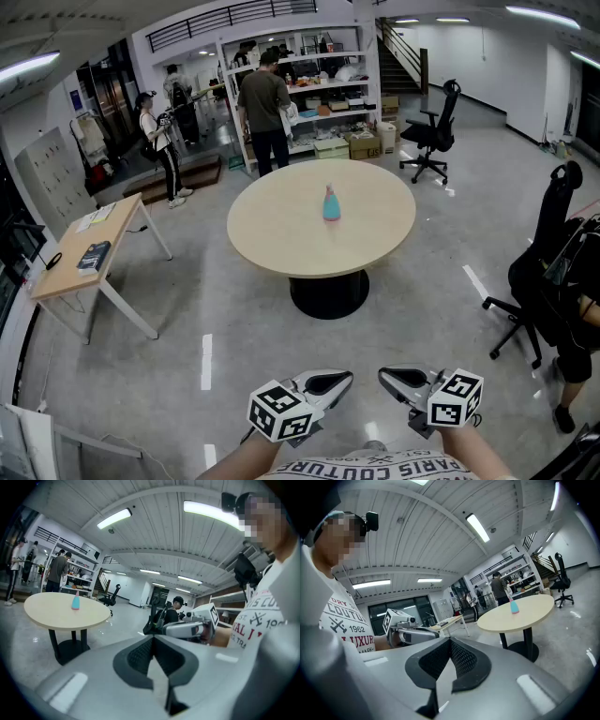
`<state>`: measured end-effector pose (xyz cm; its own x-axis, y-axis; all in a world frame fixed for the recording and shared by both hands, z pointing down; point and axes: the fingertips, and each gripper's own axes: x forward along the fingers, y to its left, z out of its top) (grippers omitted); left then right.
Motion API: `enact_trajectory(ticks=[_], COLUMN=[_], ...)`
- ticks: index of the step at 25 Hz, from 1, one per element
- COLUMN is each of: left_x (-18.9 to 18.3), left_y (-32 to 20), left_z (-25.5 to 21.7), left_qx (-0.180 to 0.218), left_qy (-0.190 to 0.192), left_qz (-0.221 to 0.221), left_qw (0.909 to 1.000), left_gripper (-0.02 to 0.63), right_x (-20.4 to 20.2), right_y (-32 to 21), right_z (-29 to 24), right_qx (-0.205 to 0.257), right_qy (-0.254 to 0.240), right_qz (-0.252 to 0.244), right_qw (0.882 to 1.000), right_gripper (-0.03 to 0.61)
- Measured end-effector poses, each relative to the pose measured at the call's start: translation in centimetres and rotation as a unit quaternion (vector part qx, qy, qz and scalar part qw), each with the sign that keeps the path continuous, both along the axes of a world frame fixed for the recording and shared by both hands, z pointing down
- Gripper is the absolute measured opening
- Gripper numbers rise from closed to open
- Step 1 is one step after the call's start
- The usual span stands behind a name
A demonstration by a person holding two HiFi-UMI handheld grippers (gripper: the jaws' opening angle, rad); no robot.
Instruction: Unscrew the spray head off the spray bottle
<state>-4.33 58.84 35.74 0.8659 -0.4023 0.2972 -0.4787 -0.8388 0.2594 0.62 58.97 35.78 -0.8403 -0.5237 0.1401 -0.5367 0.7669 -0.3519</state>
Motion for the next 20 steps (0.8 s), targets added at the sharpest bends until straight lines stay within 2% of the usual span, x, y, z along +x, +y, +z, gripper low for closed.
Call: enact_trajectory(ticks=[5,9,15,20], left_x=[4.9,7.2,8.0,6.4], left_y=[-4.2,-7.3,-10.7,-18.2], left_z=[-0.6,-2.2,-1.4,0.1], left_qx=[0.009,0.029,0.03,0.02], left_qy=[0.004,0.013,0.01,0.017], left_qz=[-0.008,-0.025,-0.053,-0.077], left_qw=[0.9999,0.9992,0.9981,0.9967], left_gripper=[0.0,0.0,0.0,0.0], right_x=[5.3,8.1,10.1,9.3], right_y=[-4.5,-7.3,-11.2,-18.7], right_z=[-0.8,-2.2,-2.2,-0.6], right_qx=[0.009,0.025,0.033,0.023], right_qy=[-0.009,-0.008,-0.004,-0.007], right_qz=[0.001,-0.004,-0.013,-0.019], right_qw=[1.0,1.0,0.999,1.0], right_gripper=[0.002,0.002,0.002,0.002])
